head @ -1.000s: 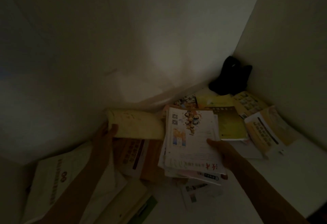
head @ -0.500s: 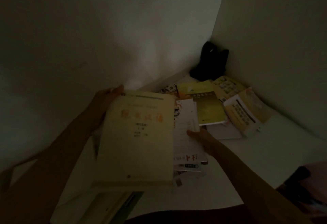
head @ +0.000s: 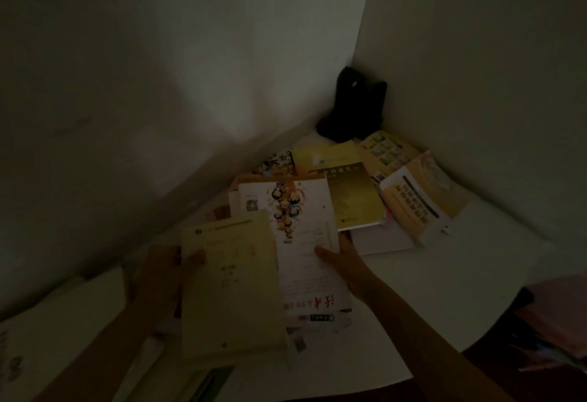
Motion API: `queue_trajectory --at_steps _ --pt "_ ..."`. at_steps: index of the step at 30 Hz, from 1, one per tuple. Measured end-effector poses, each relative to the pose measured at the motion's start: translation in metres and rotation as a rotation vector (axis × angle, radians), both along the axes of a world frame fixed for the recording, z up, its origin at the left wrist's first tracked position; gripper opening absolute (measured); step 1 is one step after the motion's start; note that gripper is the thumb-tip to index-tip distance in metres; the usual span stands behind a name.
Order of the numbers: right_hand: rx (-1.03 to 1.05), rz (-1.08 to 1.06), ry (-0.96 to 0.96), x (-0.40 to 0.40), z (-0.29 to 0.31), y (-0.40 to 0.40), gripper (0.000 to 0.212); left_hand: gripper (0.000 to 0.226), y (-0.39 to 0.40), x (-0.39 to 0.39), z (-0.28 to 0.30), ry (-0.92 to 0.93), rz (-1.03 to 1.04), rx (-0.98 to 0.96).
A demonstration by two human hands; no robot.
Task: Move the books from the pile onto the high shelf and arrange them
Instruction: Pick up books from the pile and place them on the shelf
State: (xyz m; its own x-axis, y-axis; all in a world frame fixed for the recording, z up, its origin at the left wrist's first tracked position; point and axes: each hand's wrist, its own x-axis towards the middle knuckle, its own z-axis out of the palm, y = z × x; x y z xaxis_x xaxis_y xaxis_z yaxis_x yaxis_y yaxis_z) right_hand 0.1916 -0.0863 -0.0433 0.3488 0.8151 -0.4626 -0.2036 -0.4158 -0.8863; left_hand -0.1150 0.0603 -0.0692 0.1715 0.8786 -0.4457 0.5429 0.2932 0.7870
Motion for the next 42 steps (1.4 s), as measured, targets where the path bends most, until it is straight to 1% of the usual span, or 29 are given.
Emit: queue_trajectory --at_steps 1,2,3,4,6,7,8,9,11,13,15,17,19,20,22,23,24,26,28,30,31,32,33,35,36,38,40,42 --pt "-0.011 -0.003 -0.007 0.000 0.001 0.001 0.047 0.051 0.005 -0.009 -0.025 0.038 0.017 0.006" --pt "-0.020 -0.009 -0.013 0.001 0.000 0.002 0.047 0.055 0.007 -0.009 -0.024 0.069 0.044 0.042" --pt "-0.023 -0.006 -0.009 0.002 0.000 0.002 0.048 0.054 -0.001 0.006 0.004 0.106 0.045 0.041" --pt "-0.023 -0.002 -0.006 0.002 -0.001 0.002 0.045 0.048 -0.009 0.024 0.032 0.128 0.047 0.045" --pt "-0.019 0.008 0.000 0.002 0.002 0.001 0.034 0.038 -0.021 0.059 0.067 0.045 0.042 0.025" --pt "-0.027 0.006 -0.005 0.003 0.001 0.001 0.031 0.035 -0.020 0.074 0.072 -0.027 0.069 0.002" --pt "-0.037 0.008 -0.008 0.004 0.000 0.000 0.031 0.033 -0.017 0.088 0.074 -0.088 0.106 -0.054" --pt "-0.046 0.009 -0.013 0.005 -0.001 0.000 0.032 0.033 -0.016 0.100 0.077 -0.144 0.109 -0.065" --pt "-0.060 0.023 -0.050 0.006 -0.003 -0.001 0.036 0.033 -0.017 0.115 0.075 -0.211 0.146 -0.042" --pt "-0.068 0.033 -0.136 0.004 0.001 -0.001 0.039 0.035 -0.024 0.121 0.069 -0.279 0.129 -0.006" --pt "-0.037 0.046 -0.305 -0.002 0.003 -0.003 0.044 0.038 -0.031 0.117 0.063 -0.342 0.081 0.016" --pt "0.012 0.018 -0.448 -0.014 0.003 -0.007 0.048 0.046 -0.033 0.108 0.054 -0.321 0.044 0.026" --pt "0.067 -0.040 -0.480 -0.024 -0.001 -0.013 0.045 0.045 -0.037 0.103 0.050 -0.293 0.034 0.017" --pt "0.082 -0.073 -0.455 -0.026 -0.001 -0.015 0.041 0.046 -0.042 0.103 0.052 -0.332 0.068 -0.001" --pt "0.078 -0.144 -0.323 -0.024 0.002 -0.013 0.038 0.053 -0.049 0.105 0.052 -0.422 0.109 -0.058" --pt "0.076 -0.163 -0.267 -0.021 0.006 -0.012 0.043 0.053 -0.050 0.107 0.049 -0.452 0.111 -0.058" --pt "0.074 -0.165 -0.238 -0.018 0.010 -0.010 0.050 0.052 -0.049 0.111 0.049 -0.441 0.108 -0.035" --pt "0.092 -0.136 -0.225 -0.015 0.017 -0.008 0.059 0.050 -0.041 0.120 0.047 -0.313 0.062 0.065" --pt "0.106 -0.136 -0.200 -0.016 0.021 -0.007 0.058 0.058 -0.035 0.129 0.049 -0.140 -0.025 0.148" --pt "0.104 -0.165 -0.135 -0.013 0.019 -0.007 0.055 0.076 -0.033 0.132 0.049 0.004 -0.083 0.202" --pt "0.094 -0.171 -0.112 -0.011 0.018 -0.008 0.054 0.085 -0.035 0.133 0.054 0.013 -0.089 0.229" --pt "0.082 -0.165 -0.100 -0.008 0.016 -0.010 0.055 0.089 -0.038 0.132 0.054 -0.004 -0.088 0.236" --pt "0.071 -0.155 -0.082 -0.005 0.015 -0.013 0.058 0.087 -0.043 0.133 0.059 -0.043 -0.086 0.246" --pt "0.067 -0.143 -0.042 0.003 0.015 -0.023 0.071 0.075 -0.057 0.138 0.065 -0.139 -0.073 0.154" --pt "0.072 -0.144 -0.040 0.009 0.014 -0.029 0.078 0.073 -0.063 0.140 0.065 -0.215 -0.061 0.100" --pt "0.084 -0.138 -0.021 0.024 0.017 -0.041 0.084 0.066 -0.075 0.148 0.067 -0.459 0.007 -0.041" --pt "0.107 -0.077 -0.008 0.043 0.023 -0.051 0.085 0.052 -0.080 0.155 0.065 -0.544 0.030 -0.060" --pt "0.146 -0.034 -0.078 0.058 0.031 -0.062 0.077 0.050 -0.087 0.164 0.068 -0.551 -0.066 -0.010"
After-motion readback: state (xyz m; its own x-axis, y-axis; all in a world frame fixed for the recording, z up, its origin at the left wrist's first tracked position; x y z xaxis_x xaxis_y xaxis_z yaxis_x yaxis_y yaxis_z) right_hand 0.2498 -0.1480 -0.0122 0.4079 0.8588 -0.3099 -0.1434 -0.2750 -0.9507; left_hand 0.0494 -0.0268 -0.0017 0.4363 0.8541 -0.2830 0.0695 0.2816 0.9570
